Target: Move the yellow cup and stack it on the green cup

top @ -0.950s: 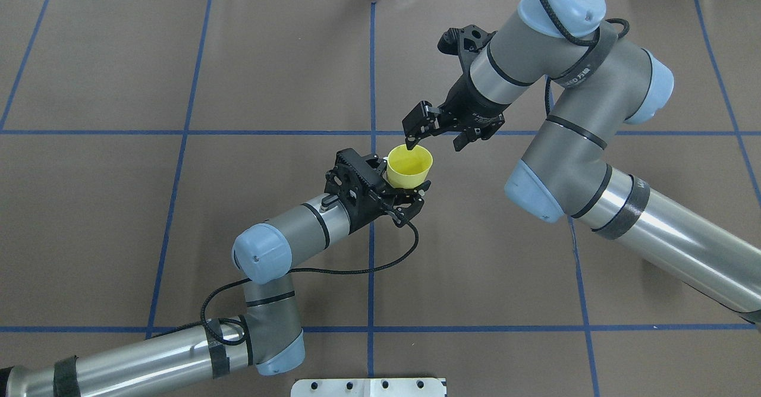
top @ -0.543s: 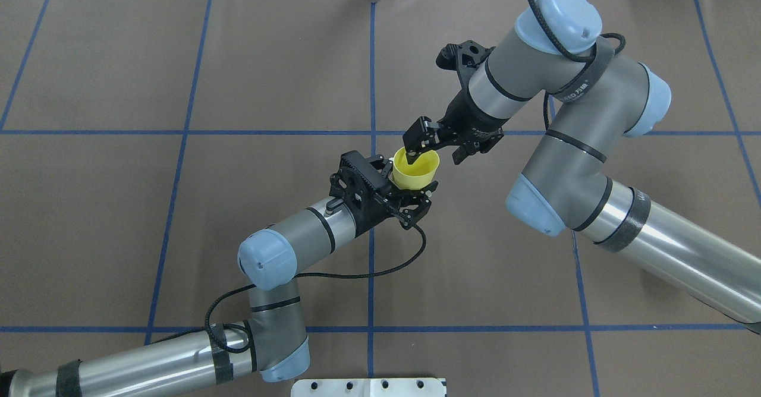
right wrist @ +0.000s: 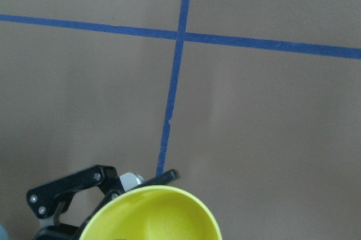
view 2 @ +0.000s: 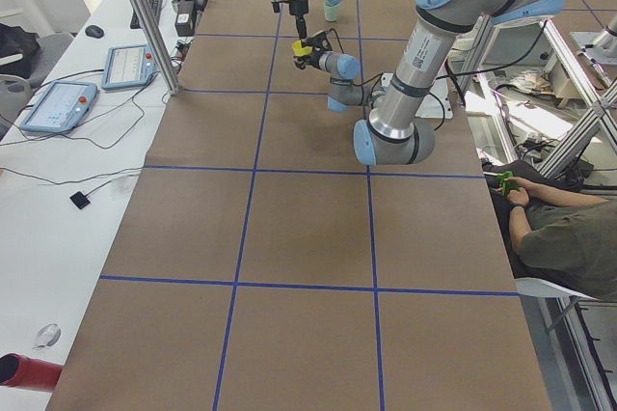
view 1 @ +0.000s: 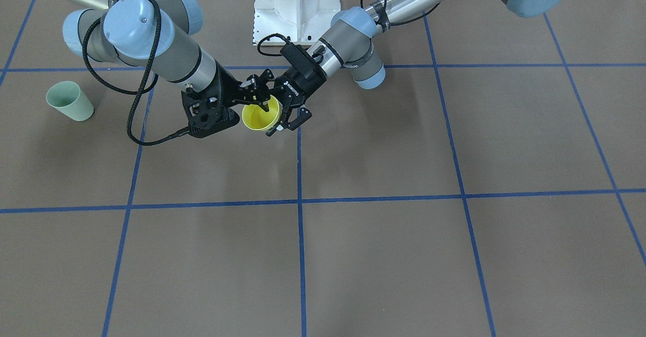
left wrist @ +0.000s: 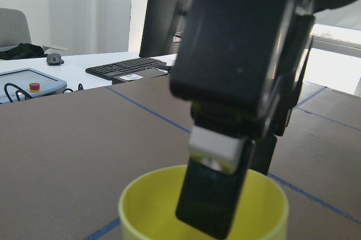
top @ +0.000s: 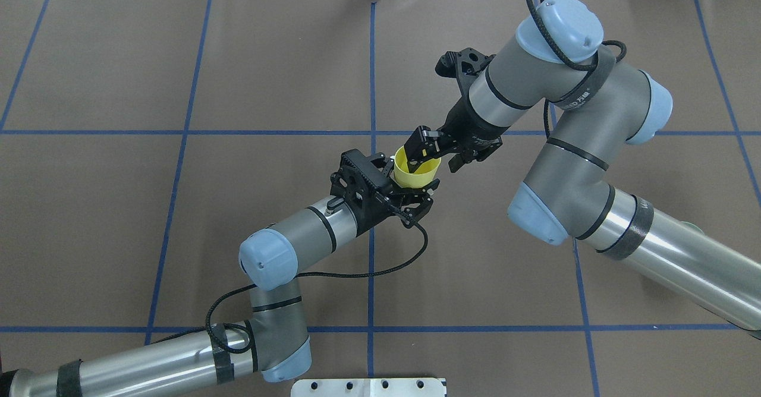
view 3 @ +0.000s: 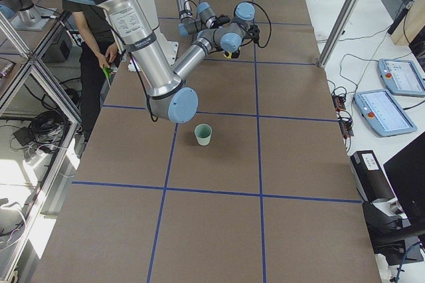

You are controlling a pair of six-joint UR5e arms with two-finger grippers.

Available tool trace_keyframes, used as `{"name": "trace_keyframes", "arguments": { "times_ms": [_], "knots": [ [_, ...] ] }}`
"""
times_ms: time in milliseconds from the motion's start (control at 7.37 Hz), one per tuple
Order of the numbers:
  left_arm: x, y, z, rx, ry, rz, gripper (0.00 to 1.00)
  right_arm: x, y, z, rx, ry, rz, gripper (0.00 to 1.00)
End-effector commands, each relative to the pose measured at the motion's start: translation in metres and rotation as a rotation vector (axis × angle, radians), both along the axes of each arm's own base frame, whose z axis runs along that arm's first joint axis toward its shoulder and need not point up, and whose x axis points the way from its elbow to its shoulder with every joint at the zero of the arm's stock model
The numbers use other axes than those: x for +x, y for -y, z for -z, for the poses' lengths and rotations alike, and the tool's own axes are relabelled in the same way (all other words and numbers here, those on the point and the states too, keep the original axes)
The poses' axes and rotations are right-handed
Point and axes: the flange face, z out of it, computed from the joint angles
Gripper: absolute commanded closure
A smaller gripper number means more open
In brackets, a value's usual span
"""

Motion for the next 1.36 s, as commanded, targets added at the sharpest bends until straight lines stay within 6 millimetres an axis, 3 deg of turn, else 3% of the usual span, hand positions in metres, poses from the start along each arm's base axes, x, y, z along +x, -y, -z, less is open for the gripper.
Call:
{"name": "trace_keyframes", "arguments": {
  "times_ms": [0, 271, 407, 678, 814, 1221],
  "knots": [
    [0.0, -0.001, 0.0, 0.0, -0.001, -0.001, 0.64, 0.005, -0.007, -0.001, 0.004, 0.005, 0.003, 0.43],
    [-0.001, -0.003, 0.003, 0.002, -0.007, -0.002, 0.64, 0.005, -0.007, -0.001, 0.005, 0.007, 0.004, 0.75],
    [-0.001, -0.003, 0.003, 0.002, -0.007, -0.002, 0.58, 0.005, -0.007, -0.001, 0.003, 0.007, 0.004, 0.99],
    [-0.005, -0.006, 0.01, 0.006, -0.033, -0.008, 0.01, 0.008, -0.009, 0.004, 0.004, 0.015, 0.001, 1.0],
    [-0.016, -0.011, 0.022, 0.017, -0.068, -0.012, 0.01, 0.01, -0.009, 0.001, 0.001, 0.012, 0.001, 1.0],
    [-0.019, -0.013, 0.016, 0.016, -0.066, -0.017, 0.01, 0.034, -0.001, 0.005, 0.004, 0.024, -0.031, 1.0]
  ]
}}
